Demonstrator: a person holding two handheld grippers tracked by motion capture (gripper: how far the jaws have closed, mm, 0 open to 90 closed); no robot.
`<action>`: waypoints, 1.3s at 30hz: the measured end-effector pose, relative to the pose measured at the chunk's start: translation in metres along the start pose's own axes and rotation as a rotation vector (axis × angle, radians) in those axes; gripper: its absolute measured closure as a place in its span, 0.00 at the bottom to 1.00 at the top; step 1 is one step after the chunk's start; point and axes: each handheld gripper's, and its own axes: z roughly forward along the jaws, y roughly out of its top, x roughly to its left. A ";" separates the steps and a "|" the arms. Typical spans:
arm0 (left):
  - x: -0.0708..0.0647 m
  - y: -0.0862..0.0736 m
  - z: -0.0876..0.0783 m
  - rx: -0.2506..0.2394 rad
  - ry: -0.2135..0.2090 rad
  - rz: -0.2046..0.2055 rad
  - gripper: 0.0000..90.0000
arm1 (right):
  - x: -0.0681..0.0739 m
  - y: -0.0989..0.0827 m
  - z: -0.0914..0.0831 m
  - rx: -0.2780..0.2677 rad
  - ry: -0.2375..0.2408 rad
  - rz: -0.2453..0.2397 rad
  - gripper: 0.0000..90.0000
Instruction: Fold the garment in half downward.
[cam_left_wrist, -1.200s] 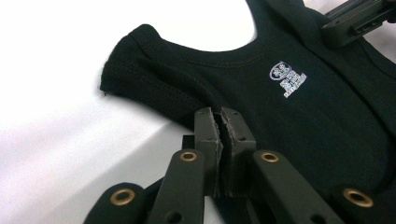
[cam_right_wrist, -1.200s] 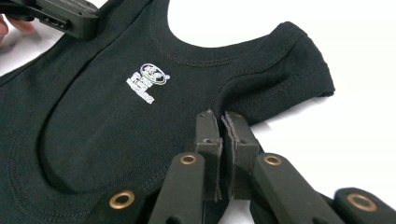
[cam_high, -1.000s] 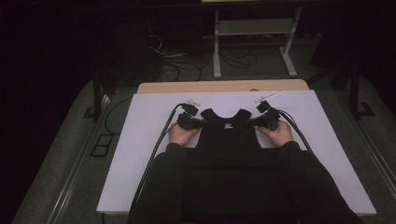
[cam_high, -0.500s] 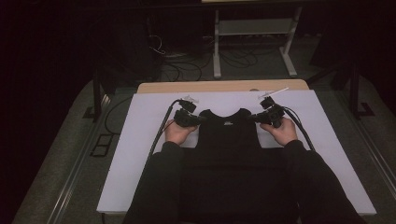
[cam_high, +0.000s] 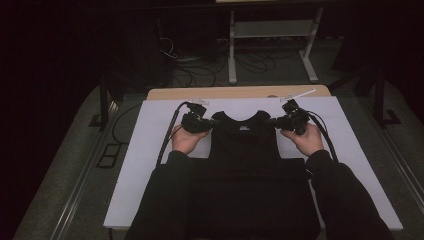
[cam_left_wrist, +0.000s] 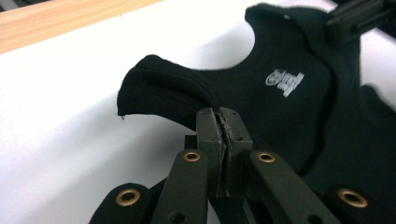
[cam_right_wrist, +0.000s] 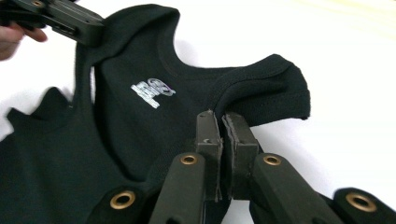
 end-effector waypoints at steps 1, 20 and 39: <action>-0.001 -0.002 -0.001 -0.003 -0.003 -0.004 0.96 | 0.002 -0.001 -0.002 -0.005 -0.004 -0.002 0.94; -0.026 -0.035 -0.027 0.020 -0.033 0.050 0.96 | 0.033 -0.037 -0.025 0.010 0.010 -0.019 0.94; -0.042 -0.071 -0.042 0.003 -0.072 0.052 0.96 | 0.052 -0.066 -0.037 -0.019 0.051 -0.027 0.94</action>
